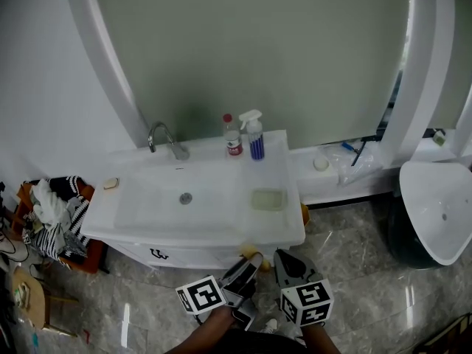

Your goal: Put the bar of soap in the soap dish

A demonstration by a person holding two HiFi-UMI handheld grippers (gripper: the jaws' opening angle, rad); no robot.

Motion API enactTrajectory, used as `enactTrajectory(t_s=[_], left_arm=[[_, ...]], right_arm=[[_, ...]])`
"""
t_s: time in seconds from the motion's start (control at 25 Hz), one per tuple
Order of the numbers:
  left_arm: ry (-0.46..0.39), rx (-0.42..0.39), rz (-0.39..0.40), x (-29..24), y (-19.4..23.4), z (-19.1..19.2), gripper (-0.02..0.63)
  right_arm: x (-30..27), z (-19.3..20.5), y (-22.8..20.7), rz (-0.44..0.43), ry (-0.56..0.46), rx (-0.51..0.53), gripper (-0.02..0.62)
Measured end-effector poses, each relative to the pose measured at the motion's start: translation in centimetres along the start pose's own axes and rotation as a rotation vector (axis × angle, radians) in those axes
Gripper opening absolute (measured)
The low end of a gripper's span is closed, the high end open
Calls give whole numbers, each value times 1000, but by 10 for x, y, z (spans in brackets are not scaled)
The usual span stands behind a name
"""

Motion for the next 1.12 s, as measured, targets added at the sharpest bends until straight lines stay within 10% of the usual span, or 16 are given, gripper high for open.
enactTrajectory(t_s=[1.12], left_arm=[[104, 6, 27, -84, 44, -70, 183]], right_arm=[[-86, -27, -46, 67, 18, 6, 11]])
Point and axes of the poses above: the fingertips, and each gripper's own axes: x backward along the fingers, y to its left, z out of its underside, the point moved 9 cm from there along x, backward along the fingers, and after that the axes turned 4 degrees about -z, right-handed, at the moved point
